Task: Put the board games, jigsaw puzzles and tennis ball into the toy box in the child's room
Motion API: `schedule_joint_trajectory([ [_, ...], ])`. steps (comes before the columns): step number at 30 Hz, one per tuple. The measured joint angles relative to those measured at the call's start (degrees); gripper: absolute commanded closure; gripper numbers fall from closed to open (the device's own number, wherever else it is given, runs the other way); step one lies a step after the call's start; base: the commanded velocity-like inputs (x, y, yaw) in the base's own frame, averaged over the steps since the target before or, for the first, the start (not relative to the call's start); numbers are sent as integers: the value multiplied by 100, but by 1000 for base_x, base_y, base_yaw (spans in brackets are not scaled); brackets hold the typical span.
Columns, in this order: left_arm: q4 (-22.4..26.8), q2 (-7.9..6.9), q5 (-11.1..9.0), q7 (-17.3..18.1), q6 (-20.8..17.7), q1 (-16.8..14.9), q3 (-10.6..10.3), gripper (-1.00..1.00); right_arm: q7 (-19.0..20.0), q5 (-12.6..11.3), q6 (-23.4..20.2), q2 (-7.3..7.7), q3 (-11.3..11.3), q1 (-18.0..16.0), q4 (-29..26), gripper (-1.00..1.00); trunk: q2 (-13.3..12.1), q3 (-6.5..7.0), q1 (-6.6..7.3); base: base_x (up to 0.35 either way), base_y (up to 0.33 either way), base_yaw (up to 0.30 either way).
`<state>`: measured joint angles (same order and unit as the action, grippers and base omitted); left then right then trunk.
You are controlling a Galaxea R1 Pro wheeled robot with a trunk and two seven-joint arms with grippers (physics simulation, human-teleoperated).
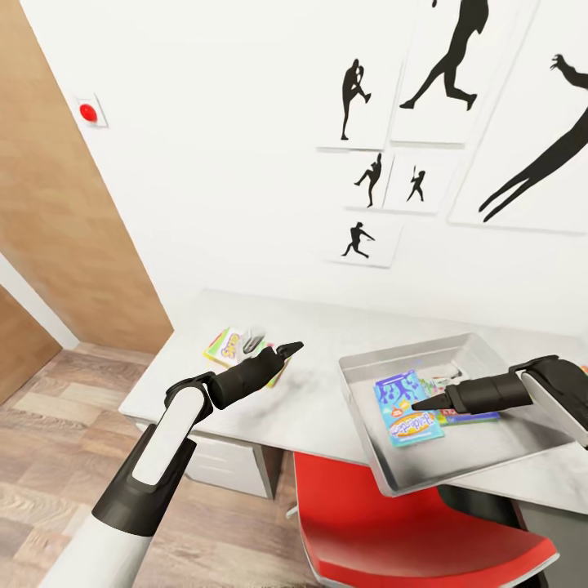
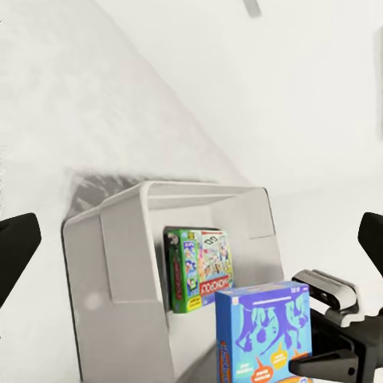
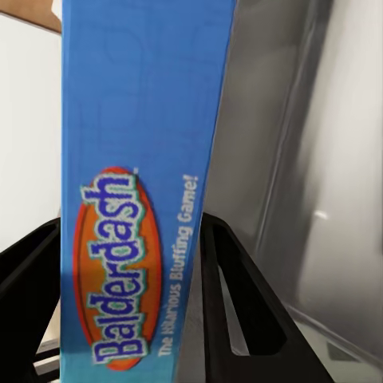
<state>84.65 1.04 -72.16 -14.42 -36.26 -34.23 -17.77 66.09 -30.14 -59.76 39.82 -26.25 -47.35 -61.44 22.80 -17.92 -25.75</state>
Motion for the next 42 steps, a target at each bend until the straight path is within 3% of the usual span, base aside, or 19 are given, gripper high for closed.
schedule_joint_trajectory([
  [42,29,42,-3,-9,-3,-2,-42,-100,0,14,1,-6,11,-14,8,100,1,-386,0,0,0,0],
])
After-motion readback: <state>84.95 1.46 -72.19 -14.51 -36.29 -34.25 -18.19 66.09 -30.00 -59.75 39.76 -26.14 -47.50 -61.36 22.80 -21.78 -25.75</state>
